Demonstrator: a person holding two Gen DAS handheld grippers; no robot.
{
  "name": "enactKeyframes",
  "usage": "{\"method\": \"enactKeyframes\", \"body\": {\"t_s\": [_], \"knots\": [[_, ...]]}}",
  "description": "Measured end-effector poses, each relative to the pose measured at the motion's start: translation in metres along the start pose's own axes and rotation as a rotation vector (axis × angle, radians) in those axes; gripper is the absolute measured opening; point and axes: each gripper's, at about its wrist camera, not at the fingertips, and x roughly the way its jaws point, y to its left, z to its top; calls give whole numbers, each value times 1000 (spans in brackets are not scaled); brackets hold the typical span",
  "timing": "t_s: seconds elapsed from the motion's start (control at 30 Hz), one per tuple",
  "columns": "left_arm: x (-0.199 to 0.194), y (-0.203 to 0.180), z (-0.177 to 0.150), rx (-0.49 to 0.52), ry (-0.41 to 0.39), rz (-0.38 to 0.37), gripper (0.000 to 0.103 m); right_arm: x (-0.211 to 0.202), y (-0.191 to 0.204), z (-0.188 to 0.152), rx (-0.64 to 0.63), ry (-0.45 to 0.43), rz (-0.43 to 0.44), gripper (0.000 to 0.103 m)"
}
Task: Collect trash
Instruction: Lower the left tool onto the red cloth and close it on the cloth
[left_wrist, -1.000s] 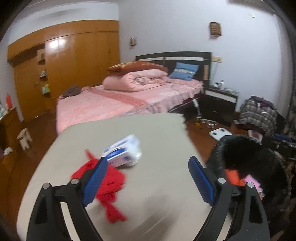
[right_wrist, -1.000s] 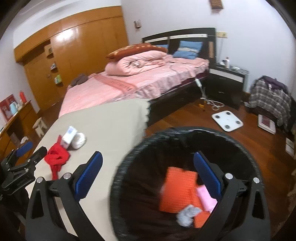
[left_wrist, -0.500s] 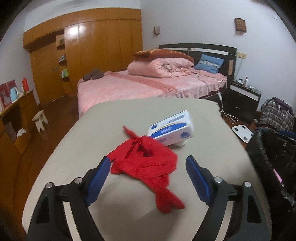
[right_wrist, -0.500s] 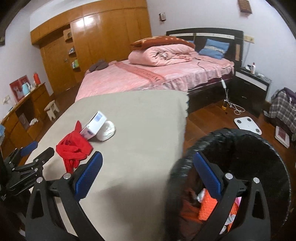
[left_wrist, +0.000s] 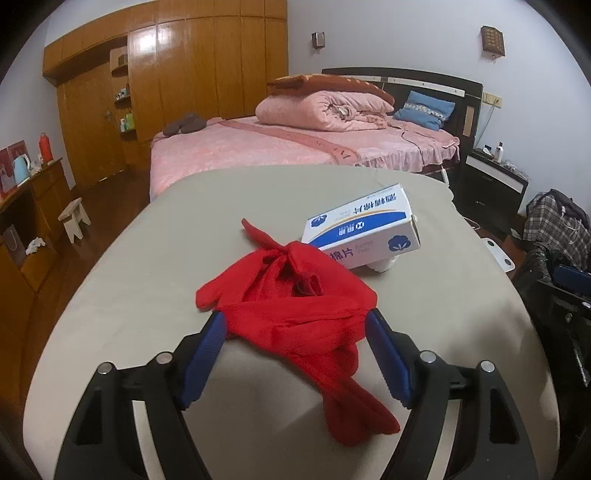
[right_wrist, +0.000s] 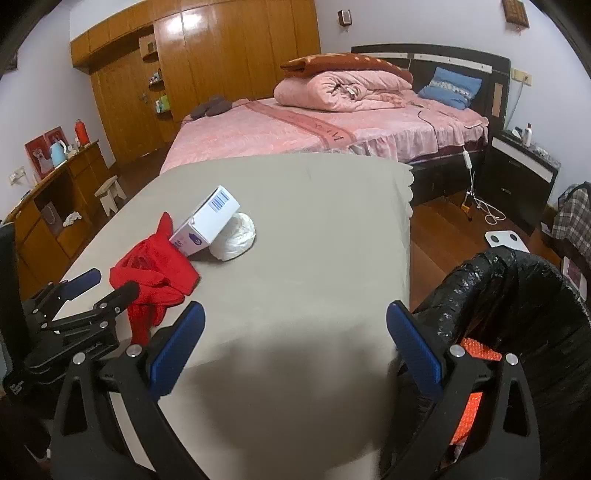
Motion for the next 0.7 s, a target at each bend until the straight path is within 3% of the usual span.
{"method": "enactKeyframes", "body": {"t_s": [0.1,0.2,0.27,0.37,0.53,0.7], "knots": [[8,-1,-1,-8,18,3,68,6,-1,-2,0,12,-2,96],[14,-3,-3,-15,38,-6,54,11,-1,-5,2,21,-3,96],[16,-6,-3,-7,48,-13,33,14,-1,-7,2,28,-3,96],[16,-5,-5,-12,51,-30,14,18,2,-9,0,35,-2,96],[7,1,-3,-31,18,-52,3,19,5,-11,-7,40,1,96],[-9,11,-1,-31,-6,-47,2,19,7,-12,-8,39,3,96]]}}
